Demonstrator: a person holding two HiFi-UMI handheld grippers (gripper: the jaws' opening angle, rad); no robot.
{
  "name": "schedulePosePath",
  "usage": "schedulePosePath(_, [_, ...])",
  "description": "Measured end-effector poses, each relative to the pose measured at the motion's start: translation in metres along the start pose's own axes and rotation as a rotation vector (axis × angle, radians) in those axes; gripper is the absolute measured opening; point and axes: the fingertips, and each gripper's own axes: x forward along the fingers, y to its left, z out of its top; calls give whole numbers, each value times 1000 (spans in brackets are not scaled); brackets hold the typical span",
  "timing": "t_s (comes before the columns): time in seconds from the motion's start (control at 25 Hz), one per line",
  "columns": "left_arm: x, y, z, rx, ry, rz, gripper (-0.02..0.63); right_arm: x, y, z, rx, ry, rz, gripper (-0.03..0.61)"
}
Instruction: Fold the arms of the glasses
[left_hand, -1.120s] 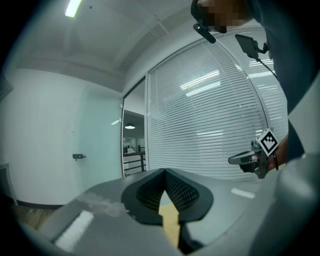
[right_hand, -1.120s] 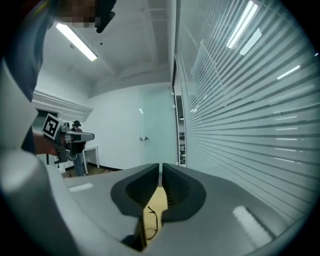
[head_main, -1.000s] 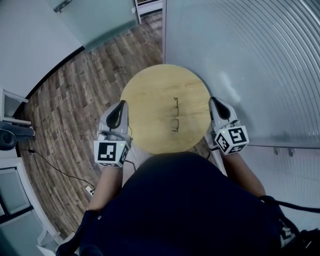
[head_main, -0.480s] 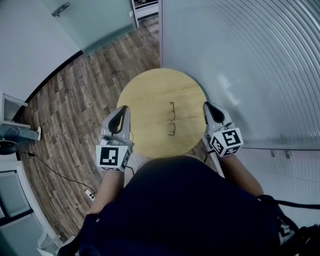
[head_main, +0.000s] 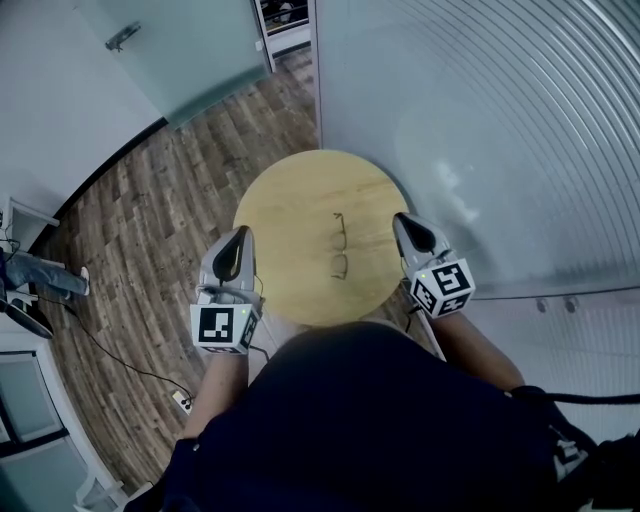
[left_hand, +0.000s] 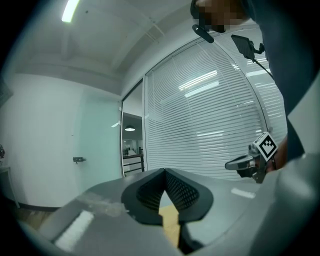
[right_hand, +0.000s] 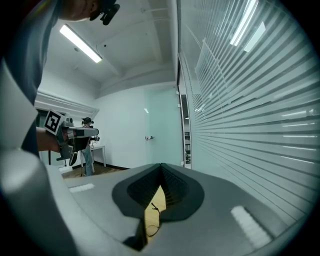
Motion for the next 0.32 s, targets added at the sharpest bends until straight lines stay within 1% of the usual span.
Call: schedulePosePath(0.32, [-12,-5,12,-11,-4,5,2,-5,9,0,9,26,21,9])
